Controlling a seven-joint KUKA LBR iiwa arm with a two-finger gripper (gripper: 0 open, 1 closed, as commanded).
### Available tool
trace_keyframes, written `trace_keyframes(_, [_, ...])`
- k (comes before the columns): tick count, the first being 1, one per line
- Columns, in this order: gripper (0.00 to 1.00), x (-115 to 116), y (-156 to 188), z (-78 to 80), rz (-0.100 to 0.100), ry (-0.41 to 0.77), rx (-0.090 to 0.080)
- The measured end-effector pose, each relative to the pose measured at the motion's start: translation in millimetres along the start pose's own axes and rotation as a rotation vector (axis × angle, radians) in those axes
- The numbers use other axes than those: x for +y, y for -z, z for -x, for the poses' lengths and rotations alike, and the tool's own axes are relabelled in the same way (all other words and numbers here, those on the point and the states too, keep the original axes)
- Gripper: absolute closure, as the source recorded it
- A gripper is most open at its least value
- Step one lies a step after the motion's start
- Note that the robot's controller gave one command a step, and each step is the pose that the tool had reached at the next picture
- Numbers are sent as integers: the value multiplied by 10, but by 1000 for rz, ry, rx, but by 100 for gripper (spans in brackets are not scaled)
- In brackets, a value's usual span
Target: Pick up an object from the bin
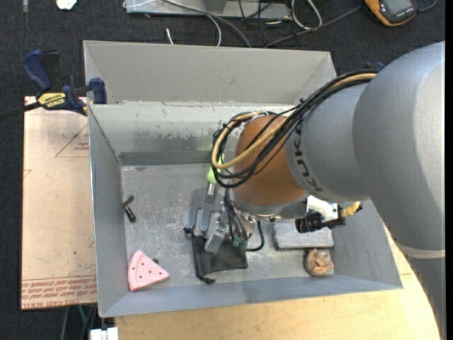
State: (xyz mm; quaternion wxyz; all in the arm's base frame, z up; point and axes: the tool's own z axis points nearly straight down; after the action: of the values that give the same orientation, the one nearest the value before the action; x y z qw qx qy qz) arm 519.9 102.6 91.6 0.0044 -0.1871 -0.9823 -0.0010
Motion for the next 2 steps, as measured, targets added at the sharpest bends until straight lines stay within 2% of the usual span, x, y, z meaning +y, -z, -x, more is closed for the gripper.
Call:
trace_keyframes(1, [100,10,212,9,3,0,-4])
trace_keyframes(2, [100,15,283,12,5,1,-5])
